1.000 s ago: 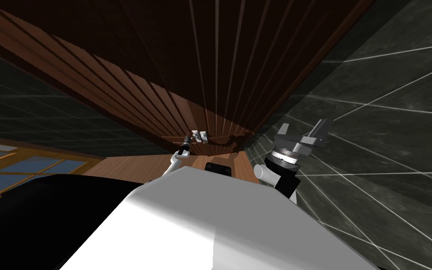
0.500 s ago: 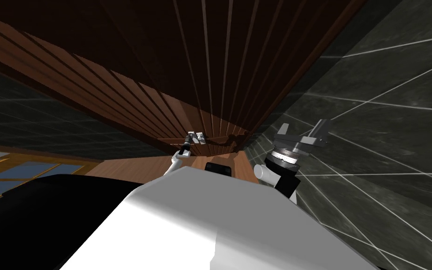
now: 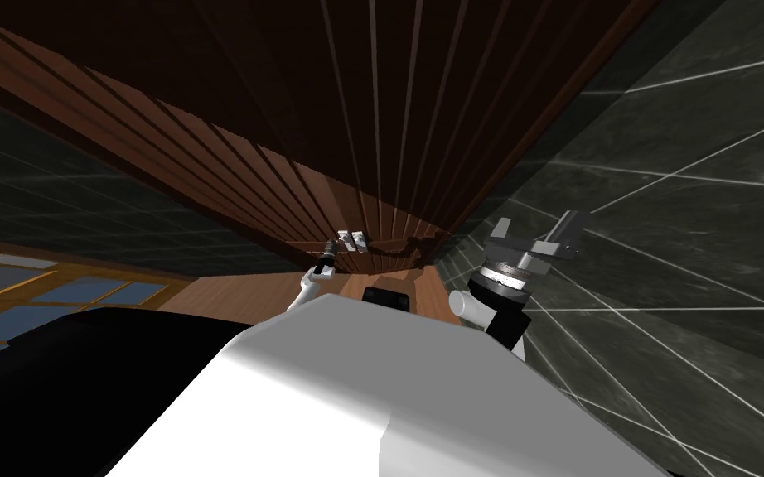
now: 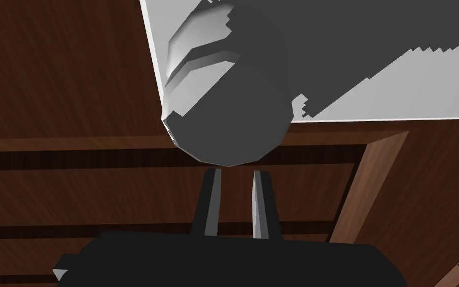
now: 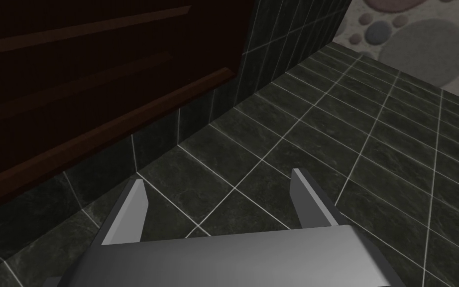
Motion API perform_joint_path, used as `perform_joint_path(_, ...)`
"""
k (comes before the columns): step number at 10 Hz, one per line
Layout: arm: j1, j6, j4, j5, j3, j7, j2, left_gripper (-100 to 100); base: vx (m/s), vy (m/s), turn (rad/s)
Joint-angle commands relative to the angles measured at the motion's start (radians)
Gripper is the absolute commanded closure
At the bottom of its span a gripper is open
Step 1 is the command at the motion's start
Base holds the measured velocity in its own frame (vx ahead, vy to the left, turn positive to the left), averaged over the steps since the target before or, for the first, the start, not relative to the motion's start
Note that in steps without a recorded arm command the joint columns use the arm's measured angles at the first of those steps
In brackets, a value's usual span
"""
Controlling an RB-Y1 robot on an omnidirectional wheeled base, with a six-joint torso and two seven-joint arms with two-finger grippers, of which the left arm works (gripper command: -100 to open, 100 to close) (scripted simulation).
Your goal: Pull the door open
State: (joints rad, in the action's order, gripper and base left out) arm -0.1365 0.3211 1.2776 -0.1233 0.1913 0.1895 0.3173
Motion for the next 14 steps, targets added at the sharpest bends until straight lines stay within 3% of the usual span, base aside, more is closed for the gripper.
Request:
perform_joint_path(1,-0.024,-0.004,0.005,-0.002,0.016,0.001,0.01,100,-0.199,0.122,0.116)
perform_joint_path(2,-0.019,0.009,0.005,-0.001,-0.003,0.007,0.007,-100,-0.219,0.041,-0.001)
perform_joint_path(7,-0.036,0.029,0.052,0.002,-0.061,0.027,-0.003,-100,-0.193,-0.073,-0.064)
perform_joint_path(8,-0.035,0.022,0.048,0.002,-0.052,0.023,-0.003,-100,-0.072,-0.053,-0.016)
perform_joint_path(9,-0.046,0.02,0.031,-0.002,-0.023,0.02,0.01,-100,-0.012,0.053,0.197)
perform_joint_path(12,-0.052,0.016,0.0,-0.006,0.022,0.011,0.025,-100,0.07,0.121,0.107)
perform_joint_path(14,-0.041,0.016,-0.007,-0.005,0.024,0.008,0.021,-100,0.165,0.105,-0.014)
